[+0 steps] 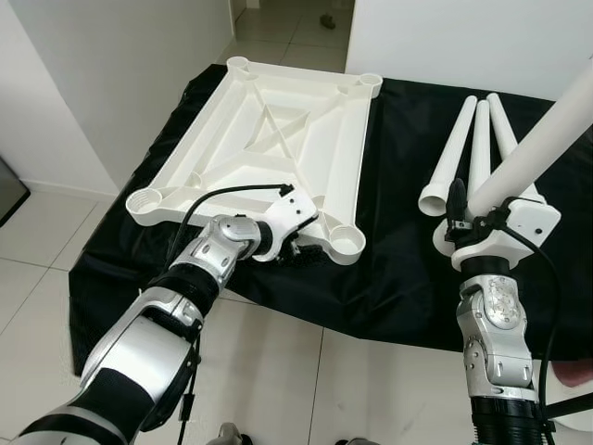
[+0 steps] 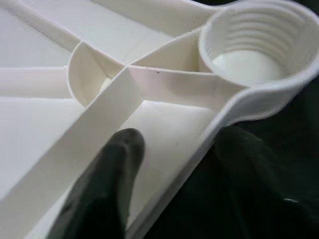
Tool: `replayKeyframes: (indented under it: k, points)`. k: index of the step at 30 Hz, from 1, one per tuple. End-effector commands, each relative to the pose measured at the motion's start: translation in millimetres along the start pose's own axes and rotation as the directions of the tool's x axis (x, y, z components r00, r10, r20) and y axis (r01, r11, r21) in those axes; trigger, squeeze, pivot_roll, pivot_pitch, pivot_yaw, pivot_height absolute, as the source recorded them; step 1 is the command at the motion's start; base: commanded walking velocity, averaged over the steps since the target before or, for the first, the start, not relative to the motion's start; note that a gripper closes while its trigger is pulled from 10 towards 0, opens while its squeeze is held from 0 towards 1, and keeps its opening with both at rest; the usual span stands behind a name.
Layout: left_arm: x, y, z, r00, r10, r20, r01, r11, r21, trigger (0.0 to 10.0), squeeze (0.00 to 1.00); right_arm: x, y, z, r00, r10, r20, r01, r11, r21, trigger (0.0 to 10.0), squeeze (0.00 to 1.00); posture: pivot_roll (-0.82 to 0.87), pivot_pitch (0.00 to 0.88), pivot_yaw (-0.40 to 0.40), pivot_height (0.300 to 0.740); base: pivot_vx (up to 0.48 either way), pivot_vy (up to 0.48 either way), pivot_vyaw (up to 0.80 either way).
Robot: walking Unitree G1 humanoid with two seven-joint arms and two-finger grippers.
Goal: Building children table
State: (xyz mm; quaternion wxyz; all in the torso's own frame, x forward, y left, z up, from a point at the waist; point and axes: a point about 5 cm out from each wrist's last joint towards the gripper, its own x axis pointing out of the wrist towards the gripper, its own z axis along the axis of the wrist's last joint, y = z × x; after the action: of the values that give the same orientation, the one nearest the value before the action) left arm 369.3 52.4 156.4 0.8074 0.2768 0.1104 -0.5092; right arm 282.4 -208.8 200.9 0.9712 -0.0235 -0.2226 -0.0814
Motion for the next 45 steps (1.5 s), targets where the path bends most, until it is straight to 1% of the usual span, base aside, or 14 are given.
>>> replayKeyframes:
  k: [1,8,13,14,23,24,27,28,29,30,31,35,38,45]
  points:
    - [1.8,-12.2,-19.2,0.991,-0.105,-0.079,0.103,0.994,-0.027,0.0,0.00,1.2,2.4,3.9,1.000,0.014,0.013,-0.015,1.000,0.007,10.0,0.00,-0.02,0.110,0.054,0.740,0.000,0.000,0.00]
    - [4.3,-24.0,-17.2,0.976,-0.210,-0.060,0.212,0.977,0.015,0.0,0.00,1.3,0.8,5.2,1.000,0.013,0.015,-0.013,1.000,0.003,10.0,0.00,-0.03,0.114,0.063,0.740,0.000,0.000,0.00]
    - [14.3,-43.5,-10.0,0.962,-0.274,-0.015,0.275,0.961,0.030,0.0,0.00,1.4,-3.8,6.5,1.000,0.000,0.020,0.000,1.000,-0.008,10.0,0.00,-0.03,0.115,0.069,0.740,0.000,0.000,0.00]
    - [18.2,-49.5,-6.9,0.960,-0.280,-0.003,0.280,0.959,0.041,10.0,0.00,1.5,-4.7,7.3,1.000,-0.004,0.023,0.004,1.000,-0.011,10.0,0.00,-0.03,0.116,0.071,0.740,0.000,0.000,0.00]
    - [27.9,-61.8,15.6,0.959,-0.246,0.139,0.246,0.969,0.024,10.0,0.00,3.1,-3.4,10.2,0.999,0.000,0.032,0.000,1.000,-0.005,10.0,0.00,-0.03,0.120,0.069,0.740,0.000,0.000,0.00]
    - [26.8,-60.5,19.3,0.957,-0.235,0.170,0.238,0.971,0.005,10.0,1.00,3.4,-2.5,10.2,0.999,0.007,0.032,-0.006,1.000,-0.004,10.0,0.00,-0.03,0.123,0.066,0.740,0.000,0.000,0.00]
    - [24.4,-59.0,22.6,0.953,-0.233,0.193,0.236,0.972,0.008,10.0,1.00,3.8,-1.4,9.7,1.000,0.013,0.029,-0.013,1.000,0.002,10.0,0.00,-0.02,0.124,0.063,0.740,0.000,0.000,0.00]
    - [19.6,-55.7,29.8,0.946,-0.218,0.239,0.220,0.975,0.018,10.0,0.81,4.6,0.9,8.9,0.999,0.026,0.025,-0.026,1.000,0.007,10.0,0.00,-0.02,0.126,0.061,0.740,0.000,0.000,0.00]
    - [12.1,-51.3,39.8,0.931,-0.207,0.300,0.208,0.978,0.030,10.0,0.00,6.3,4.3,7.5,0.999,0.049,0.018,-0.049,0.999,0.017,10.0,0.00,-0.01,0.128,0.059,0.740,0.000,0.000,0.00]
    - [12.1,-51.3,39.8,0.931,-0.207,0.300,0.208,0.978,0.030,10.0,0.00,6.3,4.3,7.5,0.999,0.049,0.018,-0.049,0.999,0.017,10.0,0.00,-0.01,0.128,0.059,0.740,0.000,0.000,0.00]
    - [-1.4,-44.5,55.2,0.900,-0.190,0.392,0.190,0.981,0.037,10.0,0.00,9.1,10.8,5.0,0.996,0.093,0.004,-0.093,0.995,0.037,10.0,0.00,0.00,0.127,0.055,0.740,0.000,0.000,0.00]
    - [-9.5,-40.1,62.2,0.884,-0.179,0.432,0.194,0.981,0.010,10.0,0.00,10.8,15.2,2.9,0.992,0.125,-0.006,-0.124,0.991,0.054,10.0,0.00,0.01,0.126,0.046,0.740,0.000,0.000,0.00]
    - [-23.2,-31.6,66.8,0.866,-0.161,0.473,0.245,0.962,-0.122,10.0,0.00,15.0,26.7,-3.0,0.981,0.189,-0.033,-0.187,0.981,0.053,10.0,0.00,0.01,0.125,0.040,0.740,0.000,0.000,0.00]
    - [-30.3,-26.8,66.2,0.864,-0.077,0.498,0.163,0.978,-0.130,10.0,0.00,15.7,36.7,-4.2,0.968,0.248,-0.040,-0.245,0.967,0.071,10.0,0.00,0.03,0.119,0.026,0.740,0.000,0.000,0.00]
